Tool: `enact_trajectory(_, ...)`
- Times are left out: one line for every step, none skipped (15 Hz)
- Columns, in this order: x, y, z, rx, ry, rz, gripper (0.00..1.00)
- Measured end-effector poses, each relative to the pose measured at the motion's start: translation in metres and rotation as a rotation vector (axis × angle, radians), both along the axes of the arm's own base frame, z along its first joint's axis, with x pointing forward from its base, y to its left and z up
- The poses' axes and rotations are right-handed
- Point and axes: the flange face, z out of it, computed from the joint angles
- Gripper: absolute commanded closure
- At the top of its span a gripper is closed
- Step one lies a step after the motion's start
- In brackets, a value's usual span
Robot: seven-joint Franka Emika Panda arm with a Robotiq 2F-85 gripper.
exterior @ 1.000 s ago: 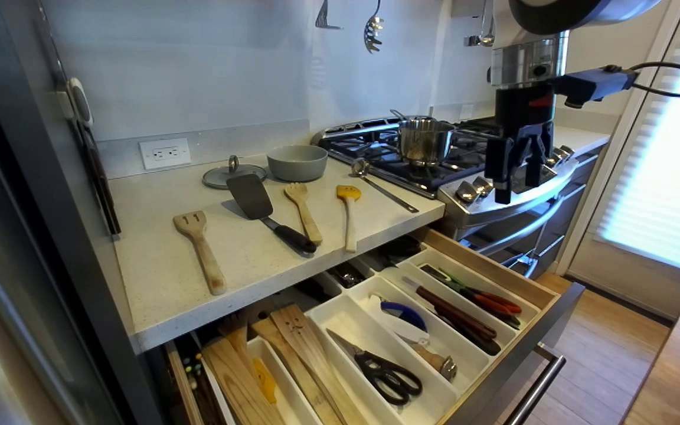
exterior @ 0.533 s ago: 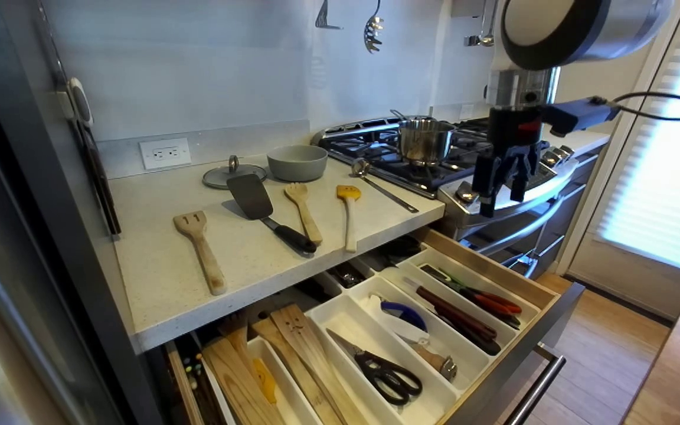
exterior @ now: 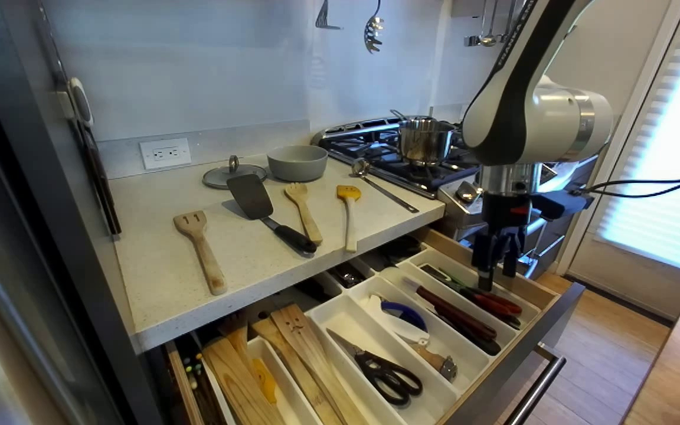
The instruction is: Remove the scissors from the open drawer and put it in the grey bowl
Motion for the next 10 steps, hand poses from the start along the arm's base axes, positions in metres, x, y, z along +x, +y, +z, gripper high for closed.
enact_trajectory(0.002, 0.002, -0.011, -0.004, 0.013, 0.001, 0.08)
enact_trajectory(0.004, 0.002, -0.021, -0.012, 0.023, 0.0, 0.08)
enact_trajectory(0.006, 0.002, -0.029, -0.021, 0.03, 0.001, 0.13)
enact_trajectory(0.008, 0.002, -0.037, -0.029, 0.036, 0.004, 0.11)
enact_trajectory(0.009, 0.002, -0.043, -0.037, 0.042, 0.007, 0.24)
enact_trajectory(0.01, 0.002, -0.049, -0.043, 0.047, 0.011, 0.28)
enact_trajectory(0.011, 0.003, -0.055, -0.047, 0.053, 0.017, 0.37)
enact_trajectory(0.012, 0.003, -0.058, -0.049, 0.057, 0.023, 0.44)
enact_trajectory(0.013, 0.003, -0.062, -0.051, 0.061, 0.028, 0.5)
enact_trajectory(0.014, 0.003, -0.064, -0.052, 0.062, 0.032, 0.53)
